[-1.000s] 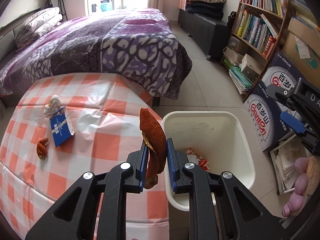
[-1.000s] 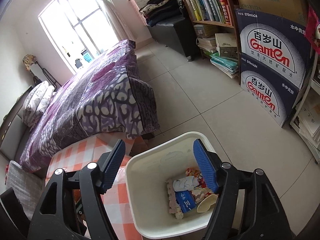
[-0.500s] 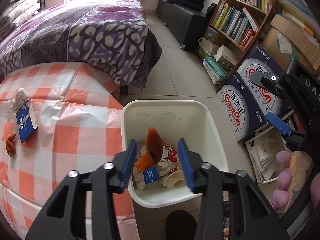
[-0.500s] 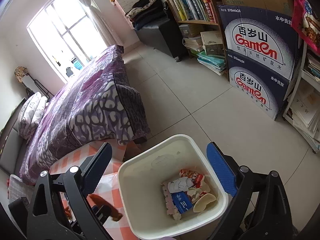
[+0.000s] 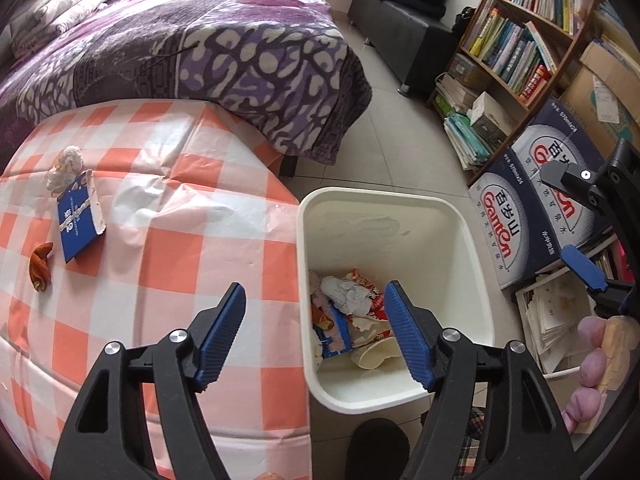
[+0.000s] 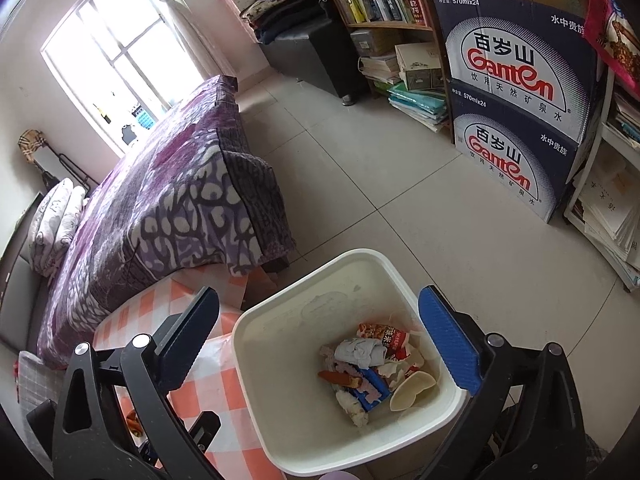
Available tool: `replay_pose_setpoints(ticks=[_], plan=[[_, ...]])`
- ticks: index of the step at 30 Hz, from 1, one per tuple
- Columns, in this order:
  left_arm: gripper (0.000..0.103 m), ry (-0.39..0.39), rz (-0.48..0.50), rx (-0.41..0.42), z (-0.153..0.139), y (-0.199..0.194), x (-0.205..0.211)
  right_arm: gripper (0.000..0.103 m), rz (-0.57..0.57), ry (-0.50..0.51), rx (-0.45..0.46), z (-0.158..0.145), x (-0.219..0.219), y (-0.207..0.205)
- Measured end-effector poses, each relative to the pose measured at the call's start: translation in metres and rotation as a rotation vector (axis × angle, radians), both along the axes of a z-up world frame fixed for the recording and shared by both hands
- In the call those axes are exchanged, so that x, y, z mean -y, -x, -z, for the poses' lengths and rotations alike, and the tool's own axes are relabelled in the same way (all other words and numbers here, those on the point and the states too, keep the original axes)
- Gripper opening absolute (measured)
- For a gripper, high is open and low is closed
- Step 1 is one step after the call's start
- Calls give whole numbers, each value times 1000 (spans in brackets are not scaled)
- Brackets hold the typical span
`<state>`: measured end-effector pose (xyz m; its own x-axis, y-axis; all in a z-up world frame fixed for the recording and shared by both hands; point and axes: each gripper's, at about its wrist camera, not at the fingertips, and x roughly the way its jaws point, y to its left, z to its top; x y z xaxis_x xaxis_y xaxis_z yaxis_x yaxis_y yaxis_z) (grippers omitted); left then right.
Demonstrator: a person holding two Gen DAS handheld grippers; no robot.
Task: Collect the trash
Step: 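Grasp the second orange peel with the left tool while right grasps the blue biscuit box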
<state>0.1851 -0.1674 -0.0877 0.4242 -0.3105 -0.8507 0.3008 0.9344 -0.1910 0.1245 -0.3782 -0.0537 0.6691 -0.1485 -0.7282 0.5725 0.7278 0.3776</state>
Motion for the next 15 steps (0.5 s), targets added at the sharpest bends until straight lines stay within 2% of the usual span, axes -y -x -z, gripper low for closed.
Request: replay_pose_setpoints(ticks=[6,10,15], plan=[[80,-149,-109,-5,16,-15,-29,96,-44,-49,-92,18,-10,-15],[81,-203,-211,-41,29,-33,-65,96,-75,-48,-114,23,-23,-23],[81,-287,-330,-42,36,-49,-117,96,-121,-48,-146,30,-41,-35]])
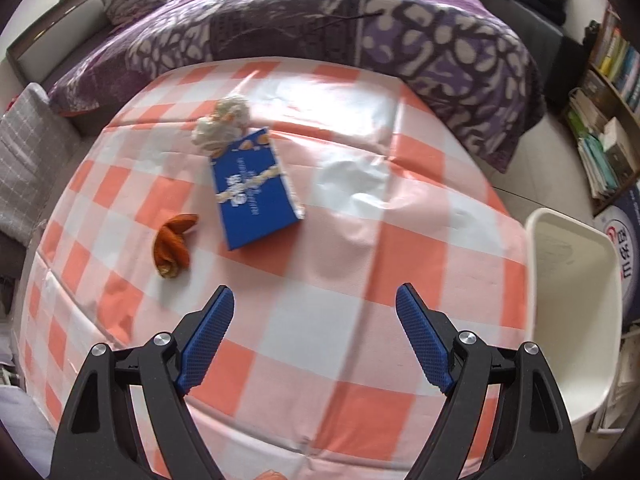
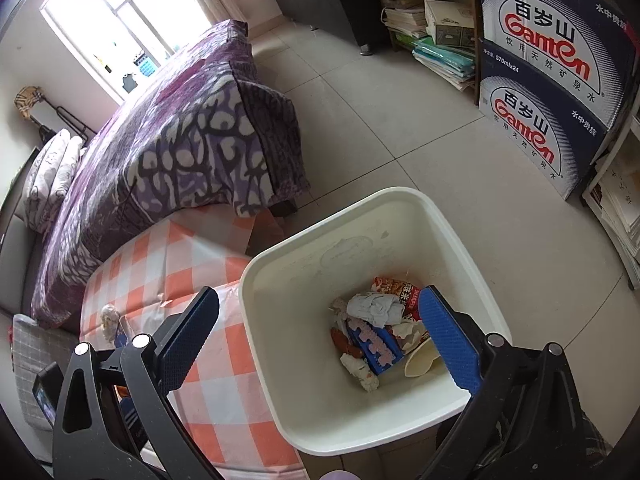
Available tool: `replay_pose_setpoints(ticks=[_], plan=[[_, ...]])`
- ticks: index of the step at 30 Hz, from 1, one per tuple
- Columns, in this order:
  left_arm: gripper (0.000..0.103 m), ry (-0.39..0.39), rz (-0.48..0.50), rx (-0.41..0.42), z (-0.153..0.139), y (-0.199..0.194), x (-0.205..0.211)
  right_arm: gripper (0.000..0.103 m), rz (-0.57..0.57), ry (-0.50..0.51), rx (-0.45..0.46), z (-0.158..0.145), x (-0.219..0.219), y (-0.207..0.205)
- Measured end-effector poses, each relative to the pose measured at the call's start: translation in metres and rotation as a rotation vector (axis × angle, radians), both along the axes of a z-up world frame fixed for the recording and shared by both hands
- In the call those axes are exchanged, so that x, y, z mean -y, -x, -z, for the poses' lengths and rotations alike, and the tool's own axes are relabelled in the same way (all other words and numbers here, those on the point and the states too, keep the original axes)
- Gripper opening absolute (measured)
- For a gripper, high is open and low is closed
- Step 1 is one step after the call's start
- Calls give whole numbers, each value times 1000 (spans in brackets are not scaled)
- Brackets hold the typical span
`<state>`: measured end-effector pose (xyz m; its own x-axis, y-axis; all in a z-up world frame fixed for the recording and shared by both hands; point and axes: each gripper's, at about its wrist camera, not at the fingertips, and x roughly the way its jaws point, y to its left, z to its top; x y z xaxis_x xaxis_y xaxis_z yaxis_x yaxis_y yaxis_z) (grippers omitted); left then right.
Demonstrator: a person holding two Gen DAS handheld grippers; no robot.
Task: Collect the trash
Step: 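Grasp the second orange peel with the left tool while right grasps the blue biscuit box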
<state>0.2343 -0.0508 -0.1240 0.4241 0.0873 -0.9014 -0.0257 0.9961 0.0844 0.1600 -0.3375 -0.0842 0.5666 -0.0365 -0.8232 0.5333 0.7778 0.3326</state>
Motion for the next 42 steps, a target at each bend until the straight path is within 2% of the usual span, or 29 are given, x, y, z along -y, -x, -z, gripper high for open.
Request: replay_pose_setpoints(ticks=[4,10,16,19,21,24,26,28,35,42], plan=[[81,-16,-79,-49,11,-9,-46,96,-24,-2,-15,3,-13,-9],[81,17,-159,-107,30,-15,-98,96,-72,14,-33,10,-41,-23],[77,104,-153,-67,40,-21,-123,96,-160,53,-44,17,-80,-38],[75,109,-126,-17,40,-23,-125,96,-222,88,-42,21,-106,-46],[70,116,-107,3,40,-25,-125,96,-272,95,-34,25,-123,-52],[56,98,-82,25,40,-27,-126,96,-352,116,-23,30,-153,-62],[38,106,-71,36,38,-28,-129,96,-418,141,-15,34,-175,-68],[27,115,-75,41,38,-28,-138,96,-474,161,-3,37,-194,-73],[25,154,-176,34,37,-19,-180,96,-640,219,29,53,-256,-91],[25,176,-221,33,35,-10,-214,96,-768,374,38,78,-308,-106]])
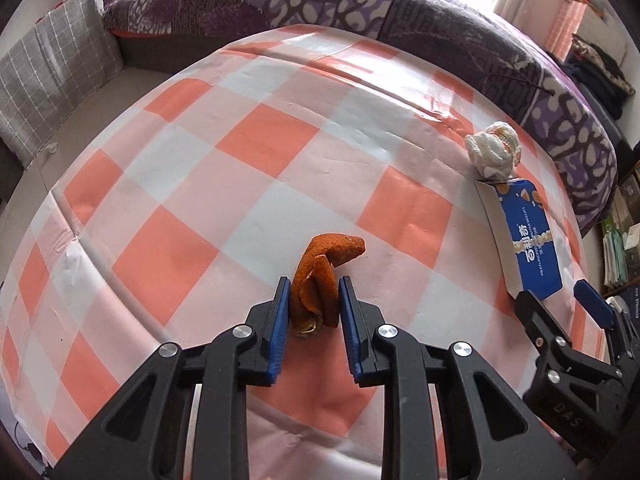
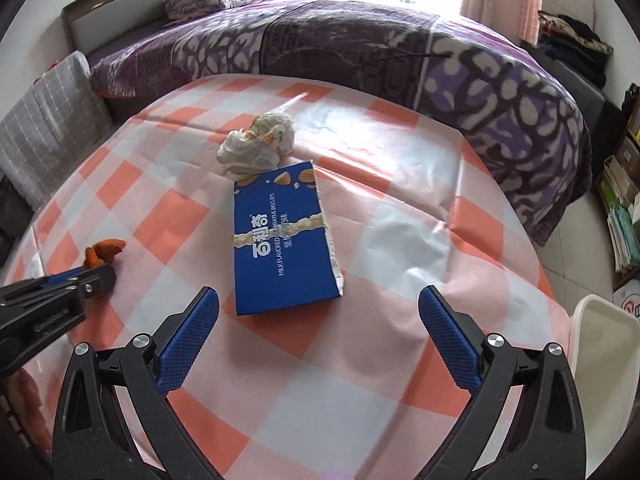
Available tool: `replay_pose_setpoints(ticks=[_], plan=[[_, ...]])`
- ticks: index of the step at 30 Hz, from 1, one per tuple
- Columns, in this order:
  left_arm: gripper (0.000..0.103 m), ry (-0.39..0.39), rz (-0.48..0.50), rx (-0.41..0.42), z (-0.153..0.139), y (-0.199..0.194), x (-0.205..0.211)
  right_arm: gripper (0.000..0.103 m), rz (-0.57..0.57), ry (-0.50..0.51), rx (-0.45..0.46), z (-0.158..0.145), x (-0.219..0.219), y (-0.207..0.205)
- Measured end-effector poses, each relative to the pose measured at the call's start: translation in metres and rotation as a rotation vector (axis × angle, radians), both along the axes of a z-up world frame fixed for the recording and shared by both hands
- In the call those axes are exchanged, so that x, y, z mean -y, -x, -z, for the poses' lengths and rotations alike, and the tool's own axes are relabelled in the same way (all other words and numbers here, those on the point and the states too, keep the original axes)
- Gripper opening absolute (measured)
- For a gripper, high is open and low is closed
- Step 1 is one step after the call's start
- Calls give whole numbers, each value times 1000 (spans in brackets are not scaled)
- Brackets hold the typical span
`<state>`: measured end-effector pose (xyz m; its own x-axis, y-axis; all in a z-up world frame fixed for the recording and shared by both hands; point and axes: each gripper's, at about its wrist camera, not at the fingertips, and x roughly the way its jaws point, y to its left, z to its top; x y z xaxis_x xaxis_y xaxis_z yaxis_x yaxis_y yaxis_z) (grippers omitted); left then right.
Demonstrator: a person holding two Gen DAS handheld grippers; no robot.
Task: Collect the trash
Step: 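Grasp the second orange peel with the left tool while right grasps the blue biscuit box, then carry the blue box over the bin and open the right tool while left carries the peel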
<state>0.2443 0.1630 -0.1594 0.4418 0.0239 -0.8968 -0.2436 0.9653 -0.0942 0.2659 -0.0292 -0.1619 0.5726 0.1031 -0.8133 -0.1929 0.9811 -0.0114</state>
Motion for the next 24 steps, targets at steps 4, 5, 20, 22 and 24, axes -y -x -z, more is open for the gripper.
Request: replay_pose_setpoints(ticks=[4,5,20,22,24], plan=[[25,7,-21,0,0,5,-15,96,-4,-6,-19,11,-11,-10],[25,9,-27,0,0,7,-18,96,-8,-8,-18,12,-14,-12],[25,27,-99,-6,-6,15,-40,54,2,-105,21,-10,-19,-8],[25,29,-104,3,-11,17,-40,54,6,-109,39,-18,-17,-4],[25,34,-106,12,-16,19,-40,54,14,-117,51,-25,-15,0]])
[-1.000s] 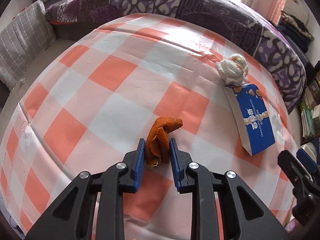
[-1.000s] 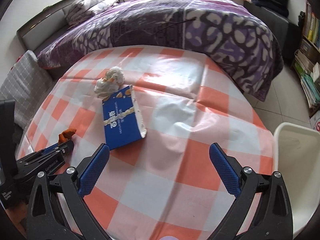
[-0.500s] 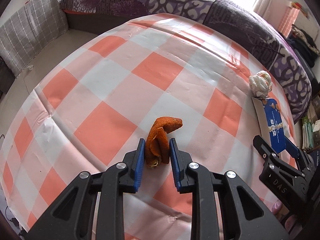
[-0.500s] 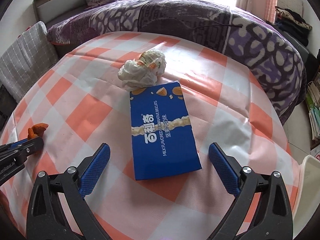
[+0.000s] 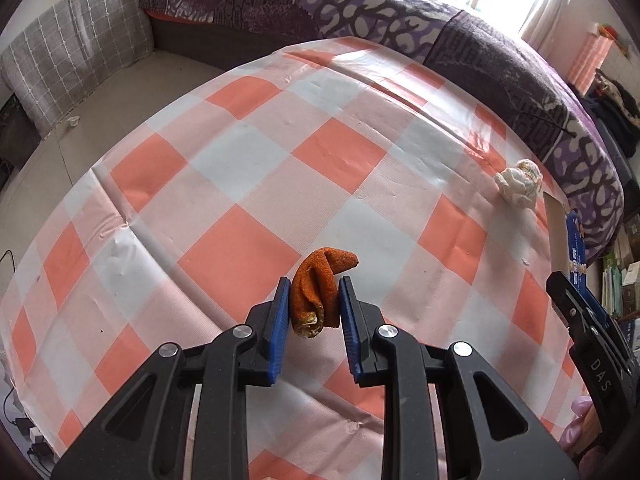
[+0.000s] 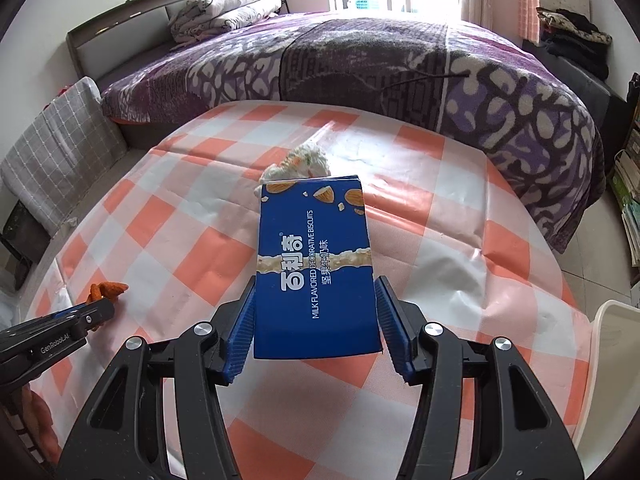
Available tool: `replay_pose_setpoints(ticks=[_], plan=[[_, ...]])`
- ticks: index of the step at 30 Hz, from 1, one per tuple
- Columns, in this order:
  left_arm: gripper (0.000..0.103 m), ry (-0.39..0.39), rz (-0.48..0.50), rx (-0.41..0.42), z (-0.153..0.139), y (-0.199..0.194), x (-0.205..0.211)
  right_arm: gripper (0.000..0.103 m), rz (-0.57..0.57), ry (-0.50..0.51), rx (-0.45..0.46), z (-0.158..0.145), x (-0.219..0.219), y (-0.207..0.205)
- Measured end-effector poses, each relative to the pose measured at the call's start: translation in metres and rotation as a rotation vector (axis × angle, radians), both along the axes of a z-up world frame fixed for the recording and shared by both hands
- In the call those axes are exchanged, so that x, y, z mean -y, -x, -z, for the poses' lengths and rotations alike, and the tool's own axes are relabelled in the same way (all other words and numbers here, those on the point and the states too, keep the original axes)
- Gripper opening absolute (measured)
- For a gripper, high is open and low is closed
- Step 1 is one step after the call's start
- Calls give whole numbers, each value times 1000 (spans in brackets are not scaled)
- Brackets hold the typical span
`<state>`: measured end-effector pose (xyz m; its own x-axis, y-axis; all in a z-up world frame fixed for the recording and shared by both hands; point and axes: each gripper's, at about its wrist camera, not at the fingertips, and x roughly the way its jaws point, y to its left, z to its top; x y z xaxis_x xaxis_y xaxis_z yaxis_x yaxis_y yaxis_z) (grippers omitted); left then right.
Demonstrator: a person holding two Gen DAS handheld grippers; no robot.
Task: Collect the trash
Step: 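Carry the blue box over the bin and open the right tool while left carries the peel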
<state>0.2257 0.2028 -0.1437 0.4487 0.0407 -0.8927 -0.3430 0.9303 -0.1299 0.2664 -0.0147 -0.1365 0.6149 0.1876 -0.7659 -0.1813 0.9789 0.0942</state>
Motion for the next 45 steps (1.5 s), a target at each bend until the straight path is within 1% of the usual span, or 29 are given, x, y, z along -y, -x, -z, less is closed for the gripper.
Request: replay_pose_setpoints(ticks=[15,25,36,45], plan=[[25,-12,28,50,-28,11,22,54,32,-21,48,-36,23,22],[25,-17,55,75,-44,15,47,54,69,-31,71,-53,53,37],[25,-10,102,100,-59,10,91,54,133,-37,97,-68,100,51],[25,-5,175,123,-69,6,137,54,208,-38,102,-75,145,61]])
